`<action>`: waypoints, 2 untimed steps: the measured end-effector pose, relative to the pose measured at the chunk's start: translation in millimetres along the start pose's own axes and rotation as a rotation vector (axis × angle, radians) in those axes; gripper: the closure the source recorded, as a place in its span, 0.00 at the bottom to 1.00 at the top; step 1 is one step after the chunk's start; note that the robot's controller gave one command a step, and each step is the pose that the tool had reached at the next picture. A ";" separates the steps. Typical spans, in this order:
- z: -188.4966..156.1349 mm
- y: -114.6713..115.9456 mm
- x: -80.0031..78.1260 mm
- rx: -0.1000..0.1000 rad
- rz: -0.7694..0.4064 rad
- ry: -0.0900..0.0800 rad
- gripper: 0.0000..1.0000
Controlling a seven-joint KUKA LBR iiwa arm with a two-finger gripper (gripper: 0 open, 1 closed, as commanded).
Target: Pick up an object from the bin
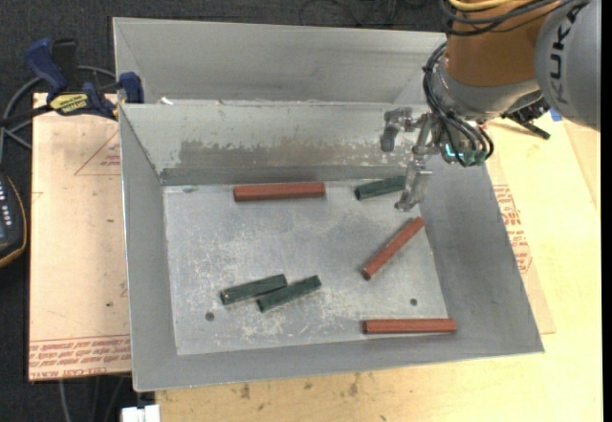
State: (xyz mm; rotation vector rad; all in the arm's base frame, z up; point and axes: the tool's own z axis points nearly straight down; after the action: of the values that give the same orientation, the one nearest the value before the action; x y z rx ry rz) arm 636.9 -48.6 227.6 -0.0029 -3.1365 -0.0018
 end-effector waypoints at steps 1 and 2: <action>123.0 -12.2 86.4 -0.001 -0.038 0.005 0.00; 160.6 -36.9 77.2 0.001 -0.069 -0.003 0.00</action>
Offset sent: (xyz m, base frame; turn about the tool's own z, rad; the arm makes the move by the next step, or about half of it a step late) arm -0.0833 -0.0121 -0.1173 -0.0414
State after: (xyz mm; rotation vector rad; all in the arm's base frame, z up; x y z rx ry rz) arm 558.8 -85.2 67.4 0.1059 -3.1377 -0.0010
